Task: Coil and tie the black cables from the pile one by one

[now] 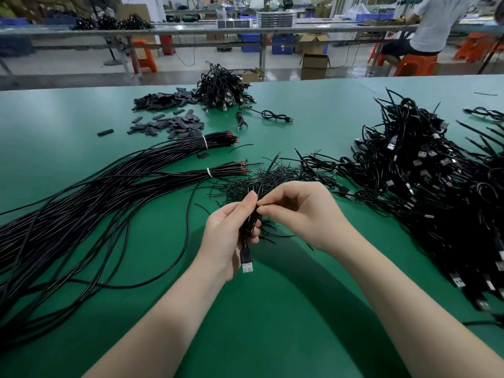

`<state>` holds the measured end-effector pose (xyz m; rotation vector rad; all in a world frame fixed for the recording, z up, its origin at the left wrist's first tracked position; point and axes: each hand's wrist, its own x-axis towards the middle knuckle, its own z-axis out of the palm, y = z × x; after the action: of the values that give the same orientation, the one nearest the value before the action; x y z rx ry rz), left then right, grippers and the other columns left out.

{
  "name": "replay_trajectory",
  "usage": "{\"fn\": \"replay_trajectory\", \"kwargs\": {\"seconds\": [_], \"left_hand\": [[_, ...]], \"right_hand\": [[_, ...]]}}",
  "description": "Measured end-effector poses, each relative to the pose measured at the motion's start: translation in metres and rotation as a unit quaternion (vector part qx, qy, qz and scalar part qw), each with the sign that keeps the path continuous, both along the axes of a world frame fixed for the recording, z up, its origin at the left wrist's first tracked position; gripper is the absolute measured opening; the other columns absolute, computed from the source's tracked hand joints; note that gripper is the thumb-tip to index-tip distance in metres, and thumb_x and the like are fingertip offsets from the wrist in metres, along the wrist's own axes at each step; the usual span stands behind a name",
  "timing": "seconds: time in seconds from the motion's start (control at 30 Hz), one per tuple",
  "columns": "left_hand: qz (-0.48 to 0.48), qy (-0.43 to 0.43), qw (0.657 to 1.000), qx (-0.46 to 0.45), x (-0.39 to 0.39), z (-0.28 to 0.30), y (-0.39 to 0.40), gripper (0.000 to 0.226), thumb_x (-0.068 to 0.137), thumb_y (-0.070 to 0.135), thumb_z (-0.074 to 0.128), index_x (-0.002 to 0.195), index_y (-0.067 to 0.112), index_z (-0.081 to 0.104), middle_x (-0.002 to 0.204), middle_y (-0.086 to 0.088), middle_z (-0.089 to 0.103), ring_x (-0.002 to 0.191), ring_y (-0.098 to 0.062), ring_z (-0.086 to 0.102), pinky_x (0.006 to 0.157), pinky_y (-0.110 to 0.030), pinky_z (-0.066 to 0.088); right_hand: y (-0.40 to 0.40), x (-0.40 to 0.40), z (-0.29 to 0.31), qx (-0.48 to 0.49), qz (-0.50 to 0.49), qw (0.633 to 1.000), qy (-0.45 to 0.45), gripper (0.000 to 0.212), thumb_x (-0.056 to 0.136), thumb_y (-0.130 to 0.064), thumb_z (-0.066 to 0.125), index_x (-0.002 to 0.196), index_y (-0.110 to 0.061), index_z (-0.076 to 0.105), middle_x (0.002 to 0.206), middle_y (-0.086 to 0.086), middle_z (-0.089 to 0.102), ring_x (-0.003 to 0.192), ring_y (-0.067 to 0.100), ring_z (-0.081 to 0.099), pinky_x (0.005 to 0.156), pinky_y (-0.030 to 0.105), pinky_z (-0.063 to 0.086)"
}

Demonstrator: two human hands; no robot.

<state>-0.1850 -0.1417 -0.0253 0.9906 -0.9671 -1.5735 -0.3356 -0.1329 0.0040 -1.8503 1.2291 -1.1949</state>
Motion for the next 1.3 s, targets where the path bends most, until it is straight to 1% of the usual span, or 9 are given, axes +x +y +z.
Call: {"fn": "replay_trajectory", "kwargs": {"seconds": [0.17, 0.3, 0.47, 0.6, 0.73, 0.8, 0.87, 0.93, 1.3], "left_hand": [[-0.024, 0.069, 0.994, 0.086, 0.000, -0.003, -0.001, 0.026, 0.053, 0.049, 0.080, 0.053, 0.025, 0.070, 0.054, 0.005, 0.054, 0.040, -0.004, 0.047, 0.038, -0.016, 0.041], [-0.088, 0.145, 0.978, 0.120, 0.001, -0.003, 0.000, 0.022, 0.064, 0.043, 0.073, 0.060, 0.022, 0.074, 0.058, 0.005, 0.056, 0.046, -0.004, 0.052, 0.043, -0.017, 0.045], [-0.166, 0.221, 0.952, 0.133, 0.006, -0.006, 0.001, 0.017, 0.069, 0.038, 0.078, 0.076, 0.023, 0.076, 0.067, 0.005, 0.060, 0.052, -0.007, 0.058, 0.047, -0.021, 0.050], [-0.198, 0.243, 0.941, 0.125, 0.007, -0.009, 0.001, 0.066, 0.039, 0.030, 0.099, 0.090, 0.012, 0.061, 0.070, 0.000, 0.061, 0.053, -0.013, 0.060, 0.045, -0.022, 0.049], [-0.171, 0.237, 0.952, 0.094, 0.006, -0.009, 0.001, 0.062, 0.036, 0.031, 0.100, 0.087, 0.017, 0.068, 0.073, 0.001, 0.062, 0.055, -0.013, 0.061, 0.046, -0.021, 0.049], [-0.131, 0.229, 0.961, 0.085, 0.005, -0.010, 0.000, 0.048, 0.042, 0.033, 0.097, 0.081, 0.021, 0.072, 0.073, 0.001, 0.062, 0.056, -0.014, 0.062, 0.047, -0.022, 0.049], [-0.101, 0.210, 0.970, 0.069, 0.003, -0.010, 0.000, 0.017, 0.063, 0.032, 0.082, 0.075, 0.024, 0.074, 0.074, 0.001, 0.063, 0.057, -0.014, 0.063, 0.048, -0.022, 0.049], [-0.098, 0.176, 0.978, 0.053, 0.002, -0.011, 0.000, 0.007, 0.070, 0.025, 0.069, 0.074, 0.025, 0.075, 0.073, 0.001, 0.066, 0.058, -0.013, 0.065, 0.050, -0.022, 0.050], [-0.101, 0.093, 0.990, -0.022, -0.002, -0.016, 0.002, 0.017, 0.076, 0.022, 0.067, 0.092, 0.015, 0.068, 0.081, -0.009, 0.072, 0.070, -0.017, 0.069, 0.060, -0.024, 0.054]], "right_hand": [[0.003, 0.000, 0.011, -0.141, 0.025, 0.981, 0.134, 0.011, 0.082, 0.002, 0.072, 0.086, -0.007, 0.077, 0.082, 0.003, 0.068, 0.076, 0.010, 0.061, 0.075, 0.017, 0.048], [0.005, -0.001, 0.013, -0.169, 0.037, 0.974, 0.150, 0.022, 0.084, 0.008, 0.067, 0.085, -0.010, 0.079, 0.082, 0.006, 0.061, 0.075, 0.016, 0.057, 0.071, 0.020, 0.043], [0.006, -0.006, 0.017, -0.073, 0.088, 0.993, 0.034, 0.019, 0.085, -0.007, 0.064, 0.078, -0.020, 0.076, 0.083, 0.006, 0.061, 0.079, 0.017, 0.060, 0.074, 0.025, 0.047], [0.005, -0.005, 0.014, 0.025, 0.145, 0.982, -0.117, 0.019, 0.085, 0.007, 0.064, 0.087, -0.011, 0.069, 0.080, -0.002, 0.068, 0.075, 0.011, 0.064, 0.074, 0.022, 0.051], [0.004, 0.000, 0.009, 0.101, 0.105, 0.967, -0.210, 0.017, 0.077, -0.012, 0.073, 0.092, -0.011, 0.065, 0.072, -0.003, 0.065, 0.067, 0.010, 0.062, 0.068, 0.020, 0.051], [0.004, 0.000, 0.011, 0.159, 0.042, 0.965, -0.206, 0.022, 0.076, -0.026, 0.074, 0.092, -0.013, 0.067, 0.068, -0.003, 0.066, 0.063, 0.010, 0.060, 0.059, 0.020, 0.049], [0.004, -0.003, 0.014, 0.220, -0.002, 0.964, -0.149, 0.031, 0.069, -0.047, 0.072, 0.079, -0.018, 0.072, 0.065, -0.003, 0.066, 0.059, 0.010, 0.057, 0.052, 0.018, 0.046], [0.006, -0.004, 0.015, 0.250, -0.011, 0.964, -0.093, 0.035, 0.063, -0.055, 0.072, 0.066, -0.020, 0.073, 0.063, -0.001, 0.066, 0.056, 0.007, 0.056, 0.048, 0.017, 0.045], [0.005, -0.008, 0.017, 0.364, 0.029, 0.916, -0.165, 0.020, 0.063, -0.033, 0.079, 0.058, -0.015, 0.072, 0.061, 0.003, 0.064, 0.050, 0.007, 0.054, 0.046, 0.015, 0.046]]}}
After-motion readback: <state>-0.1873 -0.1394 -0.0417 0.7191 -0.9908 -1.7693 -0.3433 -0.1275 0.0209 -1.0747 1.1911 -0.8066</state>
